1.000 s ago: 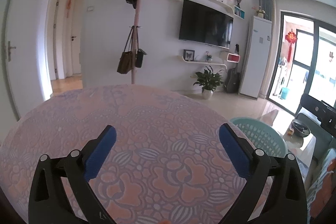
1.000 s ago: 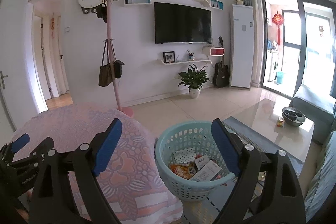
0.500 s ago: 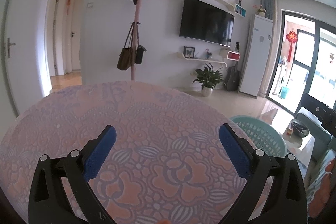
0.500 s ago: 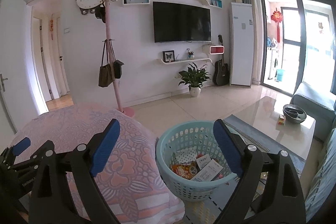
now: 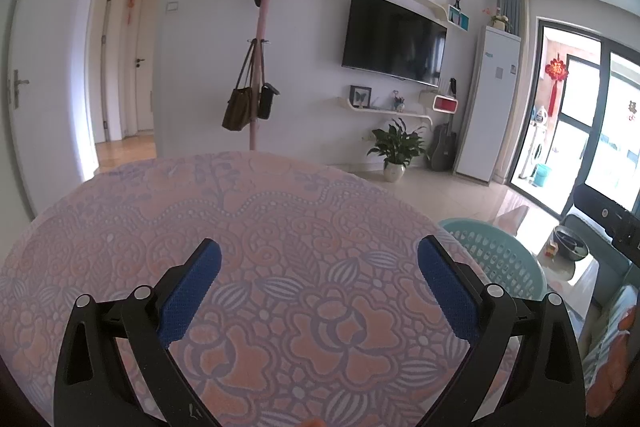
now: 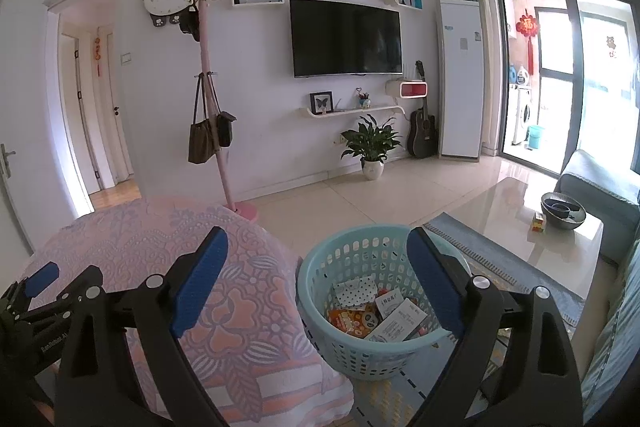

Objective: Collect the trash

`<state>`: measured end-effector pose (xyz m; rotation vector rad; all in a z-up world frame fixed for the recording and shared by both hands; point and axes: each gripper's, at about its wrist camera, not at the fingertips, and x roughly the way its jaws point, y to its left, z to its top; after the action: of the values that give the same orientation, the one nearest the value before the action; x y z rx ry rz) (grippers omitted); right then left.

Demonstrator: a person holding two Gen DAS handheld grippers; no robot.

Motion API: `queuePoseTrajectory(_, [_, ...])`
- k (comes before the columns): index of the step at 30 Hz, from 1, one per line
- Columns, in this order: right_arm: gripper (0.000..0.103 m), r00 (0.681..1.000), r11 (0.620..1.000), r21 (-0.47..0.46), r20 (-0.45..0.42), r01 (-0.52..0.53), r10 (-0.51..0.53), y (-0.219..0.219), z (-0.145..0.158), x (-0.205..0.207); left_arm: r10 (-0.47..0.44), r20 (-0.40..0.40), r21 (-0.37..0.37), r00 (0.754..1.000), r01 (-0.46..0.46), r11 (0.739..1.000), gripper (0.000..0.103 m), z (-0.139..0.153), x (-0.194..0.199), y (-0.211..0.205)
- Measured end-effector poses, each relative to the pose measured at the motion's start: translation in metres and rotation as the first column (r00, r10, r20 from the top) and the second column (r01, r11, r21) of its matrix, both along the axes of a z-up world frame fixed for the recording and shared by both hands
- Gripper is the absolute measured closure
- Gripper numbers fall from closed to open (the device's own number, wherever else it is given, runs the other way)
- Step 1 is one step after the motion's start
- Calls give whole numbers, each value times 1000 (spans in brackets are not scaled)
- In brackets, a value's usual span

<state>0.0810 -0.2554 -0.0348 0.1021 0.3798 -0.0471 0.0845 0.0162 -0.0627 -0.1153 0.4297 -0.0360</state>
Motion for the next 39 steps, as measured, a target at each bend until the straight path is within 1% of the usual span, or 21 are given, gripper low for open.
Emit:
queuePoseTrajectory(17, [16,1000,1000,10,-19,-7,8,-4,-7,4,0,-3,-1,1000,0,1000,7,0,0,0])
queuePoseTrajectory(39, [16,1000,1000,9,-17,-10,10,-5,-9,3,-2,-9,-3,1000,2,1000,7,-3,0,-2])
